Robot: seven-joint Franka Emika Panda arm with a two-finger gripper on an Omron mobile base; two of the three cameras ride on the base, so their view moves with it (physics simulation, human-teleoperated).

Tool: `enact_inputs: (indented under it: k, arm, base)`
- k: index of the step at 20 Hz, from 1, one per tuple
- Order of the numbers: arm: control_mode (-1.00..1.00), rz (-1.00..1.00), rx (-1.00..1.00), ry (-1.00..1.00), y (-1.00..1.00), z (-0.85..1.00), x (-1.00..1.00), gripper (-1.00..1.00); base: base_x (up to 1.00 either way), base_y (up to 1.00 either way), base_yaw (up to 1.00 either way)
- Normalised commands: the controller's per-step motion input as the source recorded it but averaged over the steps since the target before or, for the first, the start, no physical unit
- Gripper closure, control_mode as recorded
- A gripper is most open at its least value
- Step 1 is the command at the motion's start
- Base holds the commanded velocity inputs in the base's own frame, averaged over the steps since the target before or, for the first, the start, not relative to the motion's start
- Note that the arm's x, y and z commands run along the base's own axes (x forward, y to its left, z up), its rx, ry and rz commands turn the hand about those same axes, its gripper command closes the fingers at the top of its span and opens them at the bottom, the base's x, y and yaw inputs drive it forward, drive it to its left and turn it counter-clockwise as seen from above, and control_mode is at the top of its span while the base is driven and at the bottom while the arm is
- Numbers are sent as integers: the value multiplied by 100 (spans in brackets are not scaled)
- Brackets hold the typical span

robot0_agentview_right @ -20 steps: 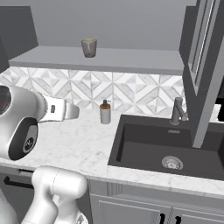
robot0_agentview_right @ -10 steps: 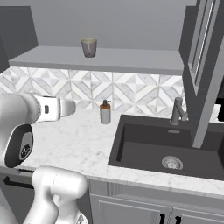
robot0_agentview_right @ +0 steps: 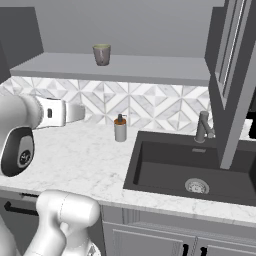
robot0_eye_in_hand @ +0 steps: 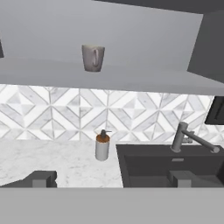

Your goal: Gather all objects into one cabinet and sort the glasses and bowls to opposite sides.

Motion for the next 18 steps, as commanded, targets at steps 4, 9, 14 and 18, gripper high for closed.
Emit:
enact_inputs:
  k: [4, 9, 14, 18]
  arm:
    - [-100, 0, -1, 0, 0, 30, 0, -100]
    - [-100, 0, -1, -1, 4, 46, -3, -100]
    - [-100, 0, -5, -2, 26, 44, 0, -100]
    - [-100, 0, -4, 1, 35, 30, 3, -100]
  base:
    - [0, 0, 0]
    - [0, 0, 0]
    - [0, 0, 0]
    - [0, 0, 0]
